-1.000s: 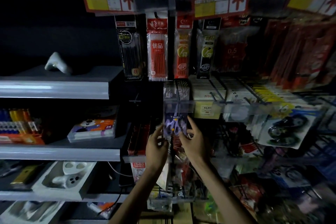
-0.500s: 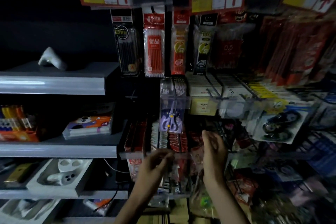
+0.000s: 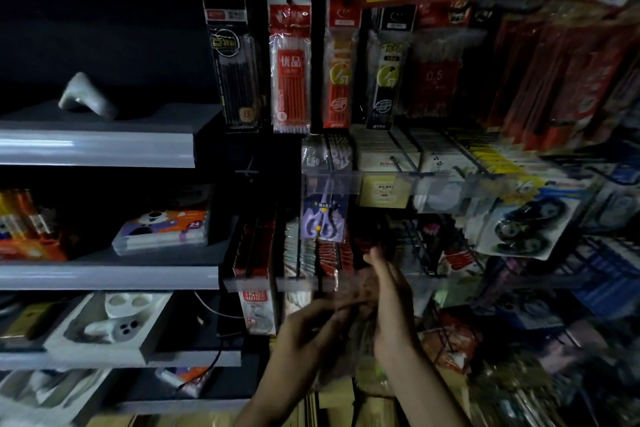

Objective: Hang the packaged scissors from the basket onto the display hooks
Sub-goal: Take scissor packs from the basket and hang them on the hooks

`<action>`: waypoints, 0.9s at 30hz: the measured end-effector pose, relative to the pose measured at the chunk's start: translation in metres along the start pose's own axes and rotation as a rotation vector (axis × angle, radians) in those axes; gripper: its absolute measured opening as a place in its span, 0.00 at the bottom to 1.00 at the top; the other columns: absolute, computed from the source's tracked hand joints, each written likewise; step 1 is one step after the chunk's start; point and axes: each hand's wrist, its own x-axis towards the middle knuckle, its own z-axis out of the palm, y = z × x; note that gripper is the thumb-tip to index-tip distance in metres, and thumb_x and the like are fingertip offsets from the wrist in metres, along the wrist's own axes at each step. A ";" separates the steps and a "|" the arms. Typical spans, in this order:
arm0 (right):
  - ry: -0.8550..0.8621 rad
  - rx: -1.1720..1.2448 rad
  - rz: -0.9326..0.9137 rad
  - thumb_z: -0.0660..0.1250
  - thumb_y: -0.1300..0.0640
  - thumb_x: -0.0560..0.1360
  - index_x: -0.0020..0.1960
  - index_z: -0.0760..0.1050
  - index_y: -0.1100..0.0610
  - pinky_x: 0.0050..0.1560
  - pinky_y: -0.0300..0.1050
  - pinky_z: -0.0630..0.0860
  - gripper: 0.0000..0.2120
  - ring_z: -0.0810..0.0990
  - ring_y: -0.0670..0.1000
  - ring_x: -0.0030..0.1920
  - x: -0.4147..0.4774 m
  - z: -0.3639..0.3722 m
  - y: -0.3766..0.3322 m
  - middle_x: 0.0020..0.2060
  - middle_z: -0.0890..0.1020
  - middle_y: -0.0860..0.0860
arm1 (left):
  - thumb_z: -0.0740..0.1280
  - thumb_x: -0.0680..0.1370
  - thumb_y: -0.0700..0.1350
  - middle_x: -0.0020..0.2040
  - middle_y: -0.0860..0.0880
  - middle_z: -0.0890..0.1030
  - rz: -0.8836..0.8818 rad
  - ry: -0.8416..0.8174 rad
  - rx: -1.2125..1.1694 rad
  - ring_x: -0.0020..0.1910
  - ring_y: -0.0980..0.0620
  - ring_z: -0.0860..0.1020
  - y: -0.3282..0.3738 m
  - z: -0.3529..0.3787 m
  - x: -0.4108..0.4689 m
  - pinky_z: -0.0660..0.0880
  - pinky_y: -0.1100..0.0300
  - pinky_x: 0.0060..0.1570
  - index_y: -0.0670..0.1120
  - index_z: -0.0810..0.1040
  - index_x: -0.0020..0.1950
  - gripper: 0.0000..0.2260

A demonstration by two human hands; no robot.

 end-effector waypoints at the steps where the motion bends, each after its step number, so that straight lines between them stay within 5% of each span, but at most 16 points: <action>1: -0.040 0.036 0.047 0.71 0.30 0.71 0.54 0.85 0.45 0.58 0.58 0.79 0.22 0.83 0.56 0.56 -0.001 -0.001 -0.002 0.56 0.86 0.51 | 0.68 0.83 0.41 0.51 0.57 0.88 0.001 0.035 0.000 0.53 0.58 0.85 0.001 -0.003 0.001 0.79 0.65 0.52 0.53 0.87 0.54 0.09; 4: -0.125 0.135 0.105 0.68 0.37 0.72 0.50 0.86 0.52 0.48 0.52 0.77 0.21 0.84 0.56 0.48 -0.008 -0.008 -0.011 0.48 0.87 0.54 | 0.66 0.84 0.41 0.49 0.53 0.88 -0.031 0.101 -0.068 0.51 0.54 0.86 0.001 -0.012 0.006 0.80 0.64 0.49 0.52 0.88 0.52 0.11; 9: -0.280 -0.141 -0.080 0.70 0.41 0.74 0.54 0.84 0.42 0.65 0.55 0.73 0.12 0.81 0.47 0.61 -0.031 -0.022 -0.020 0.55 0.86 0.42 | 0.65 0.85 0.43 0.52 0.47 0.88 -0.037 0.135 -0.190 0.53 0.48 0.86 0.006 -0.026 0.016 0.82 0.57 0.49 0.48 0.88 0.55 0.10; 12: -0.328 -0.150 -0.189 0.71 0.51 0.77 0.53 0.85 0.47 0.57 0.43 0.75 0.07 0.82 0.41 0.58 -0.038 -0.020 -0.027 0.54 0.86 0.42 | 0.65 0.85 0.44 0.50 0.47 0.88 -0.015 0.145 -0.187 0.51 0.48 0.86 0.012 -0.029 0.022 0.82 0.57 0.48 0.47 0.86 0.53 0.10; 16: -0.332 -0.172 -0.354 0.69 0.61 0.80 0.55 0.85 0.56 0.56 0.37 0.79 0.08 0.84 0.46 0.57 -0.034 -0.014 -0.033 0.52 0.88 0.49 | 0.65 0.85 0.43 0.53 0.49 0.87 -0.017 0.146 -0.249 0.54 0.50 0.86 0.017 -0.028 0.029 0.82 0.57 0.47 0.49 0.82 0.58 0.07; 27: -0.300 -0.149 -0.400 0.71 0.55 0.79 0.57 0.84 0.53 0.55 0.35 0.79 0.08 0.84 0.43 0.56 -0.014 0.000 -0.044 0.52 0.87 0.46 | 0.69 0.83 0.42 0.48 0.42 0.87 0.049 0.168 -0.249 0.52 0.38 0.85 0.038 -0.028 0.056 0.83 0.44 0.53 0.40 0.83 0.52 0.06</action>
